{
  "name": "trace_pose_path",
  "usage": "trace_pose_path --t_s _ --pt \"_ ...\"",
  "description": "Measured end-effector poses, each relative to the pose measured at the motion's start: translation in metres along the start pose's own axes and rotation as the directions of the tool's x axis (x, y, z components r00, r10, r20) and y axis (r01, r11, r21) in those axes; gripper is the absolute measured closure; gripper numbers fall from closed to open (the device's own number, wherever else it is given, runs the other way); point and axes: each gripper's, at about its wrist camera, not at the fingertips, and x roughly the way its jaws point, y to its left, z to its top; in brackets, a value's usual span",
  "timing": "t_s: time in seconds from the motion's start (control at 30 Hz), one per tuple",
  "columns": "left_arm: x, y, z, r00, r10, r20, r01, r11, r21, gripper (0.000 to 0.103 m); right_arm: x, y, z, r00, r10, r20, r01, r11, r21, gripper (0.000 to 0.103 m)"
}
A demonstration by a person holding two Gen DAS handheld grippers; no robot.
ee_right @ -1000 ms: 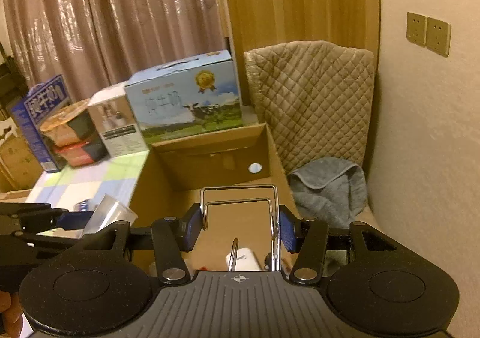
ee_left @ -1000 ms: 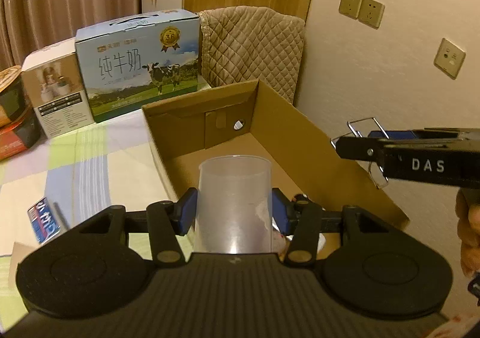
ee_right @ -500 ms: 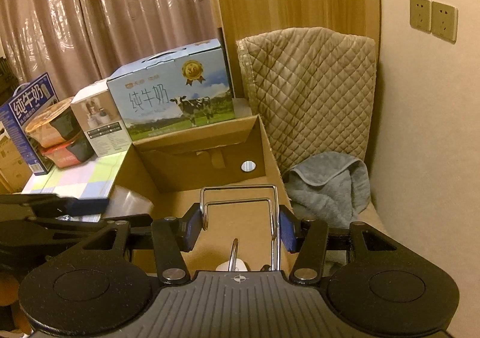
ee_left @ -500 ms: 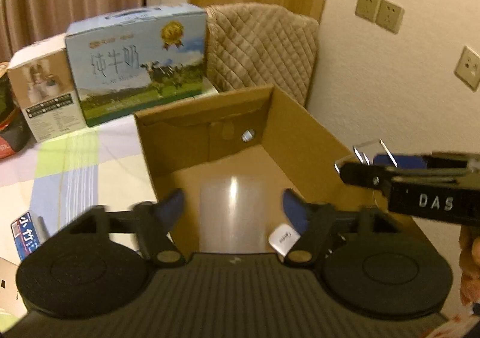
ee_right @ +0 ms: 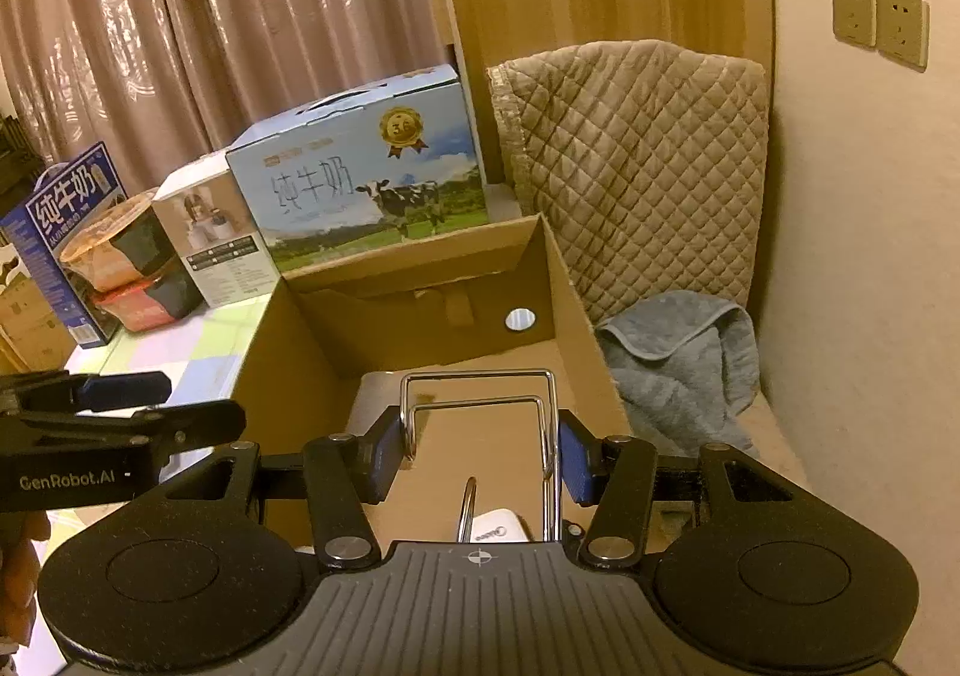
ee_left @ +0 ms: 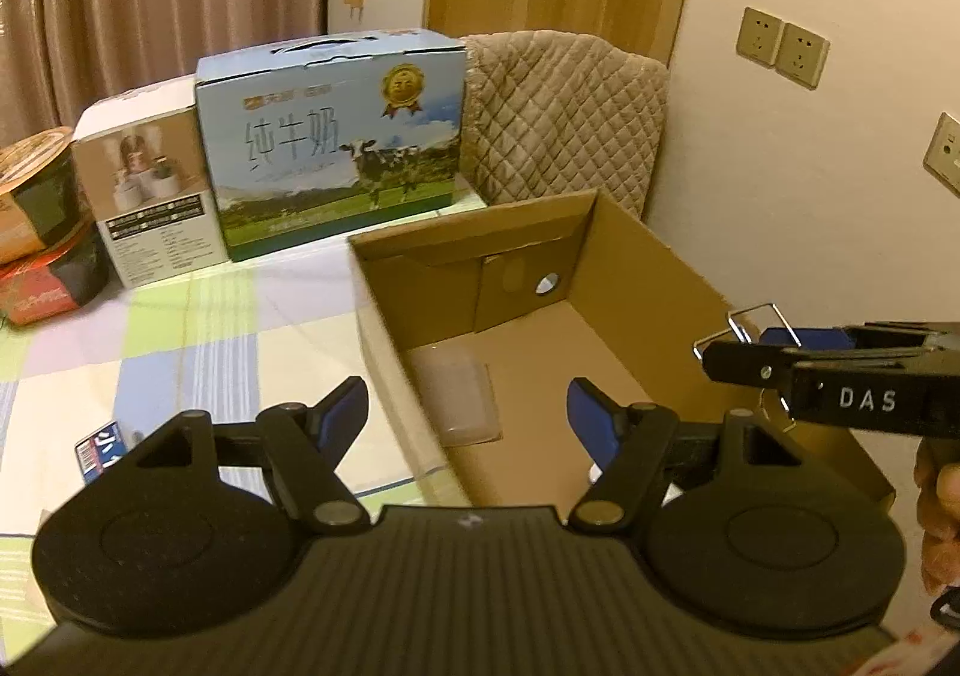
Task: Organize rigid objects
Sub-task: 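Open both grippers to drop the cup and rack into the box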
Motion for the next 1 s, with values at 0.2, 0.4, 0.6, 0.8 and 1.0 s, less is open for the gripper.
trace_pose_path --t_s 0.2,0.4,0.6,0.8,1.0 --pt "-0.006 0.006 -0.006 1.000 0.005 -0.001 -0.005 1.000 -0.002 0.034 0.003 0.013 0.001 1.000 0.013 -0.002 -0.013 1.000 -0.006 0.054" --pt "-0.010 0.015 -0.011 1.000 0.013 -0.004 -0.013 1.000 -0.007 0.034 0.012 0.024 0.001 0.999 0.036 -0.011 -0.036 0.999 -0.005 0.054" --pt "-0.013 0.026 -0.017 1.000 0.022 -0.012 -0.022 1.000 -0.020 0.034 0.022 0.029 0.000 0.999 0.050 -0.012 -0.050 0.999 0.018 0.054" --pt "-0.020 0.036 -0.021 0.999 0.035 -0.011 -0.035 0.999 -0.028 0.034 0.017 0.027 0.003 0.994 0.087 0.059 -0.091 0.994 0.066 0.026" --pt "-0.031 0.050 -0.029 0.999 0.051 -0.012 -0.052 0.997 -0.051 0.034 -0.002 0.028 0.008 0.993 0.065 0.098 -0.071 0.996 0.052 0.025"
